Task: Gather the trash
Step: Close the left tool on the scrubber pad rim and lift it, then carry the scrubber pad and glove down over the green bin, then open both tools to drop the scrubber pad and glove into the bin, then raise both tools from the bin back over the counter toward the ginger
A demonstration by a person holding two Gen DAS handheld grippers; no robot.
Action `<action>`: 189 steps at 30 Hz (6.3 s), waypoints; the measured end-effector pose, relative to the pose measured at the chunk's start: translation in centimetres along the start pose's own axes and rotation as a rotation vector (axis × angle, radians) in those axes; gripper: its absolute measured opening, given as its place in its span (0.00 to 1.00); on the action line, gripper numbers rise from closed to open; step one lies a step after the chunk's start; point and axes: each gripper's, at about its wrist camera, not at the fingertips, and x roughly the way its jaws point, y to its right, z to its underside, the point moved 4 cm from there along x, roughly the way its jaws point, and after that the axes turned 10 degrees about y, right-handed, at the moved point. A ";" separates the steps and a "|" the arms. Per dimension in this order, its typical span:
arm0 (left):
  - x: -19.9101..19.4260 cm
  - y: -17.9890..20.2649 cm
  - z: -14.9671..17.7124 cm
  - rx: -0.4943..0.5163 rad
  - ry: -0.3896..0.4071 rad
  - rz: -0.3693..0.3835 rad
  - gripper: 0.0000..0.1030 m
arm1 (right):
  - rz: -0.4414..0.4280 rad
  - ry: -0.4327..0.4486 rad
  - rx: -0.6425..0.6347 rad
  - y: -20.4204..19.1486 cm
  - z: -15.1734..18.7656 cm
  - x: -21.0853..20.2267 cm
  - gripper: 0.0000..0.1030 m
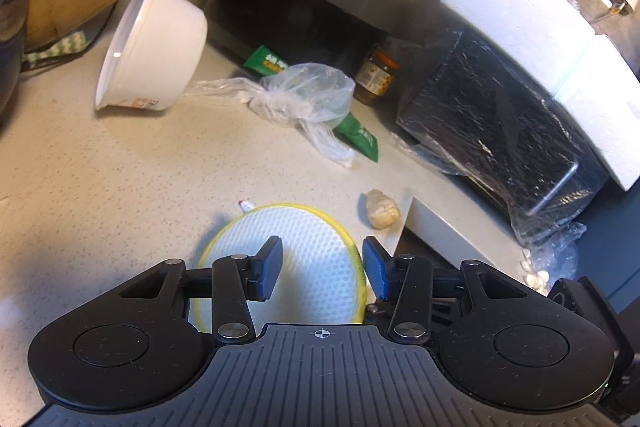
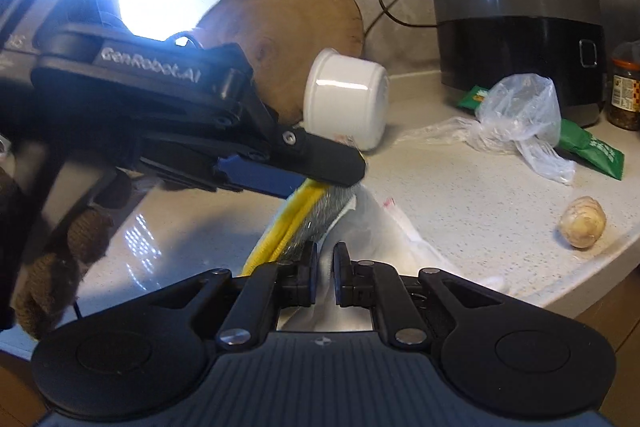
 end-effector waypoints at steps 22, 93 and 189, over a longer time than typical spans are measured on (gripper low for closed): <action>-2.6 -3.8 0.5 0.084 0.039 -0.151 0.22 | 0.109 0.039 -0.121 -0.7 -0.3 1.0 0.81; 33.6 1.1 39.5 -0.092 -0.584 0.004 0.22 | 0.709 -0.203 0.578 27.5 25.1 -24.5 0.08; 15.9 -13.6 -21.3 0.059 0.259 -0.315 0.28 | 0.383 0.068 0.098 18.4 -3.1 -2.4 0.90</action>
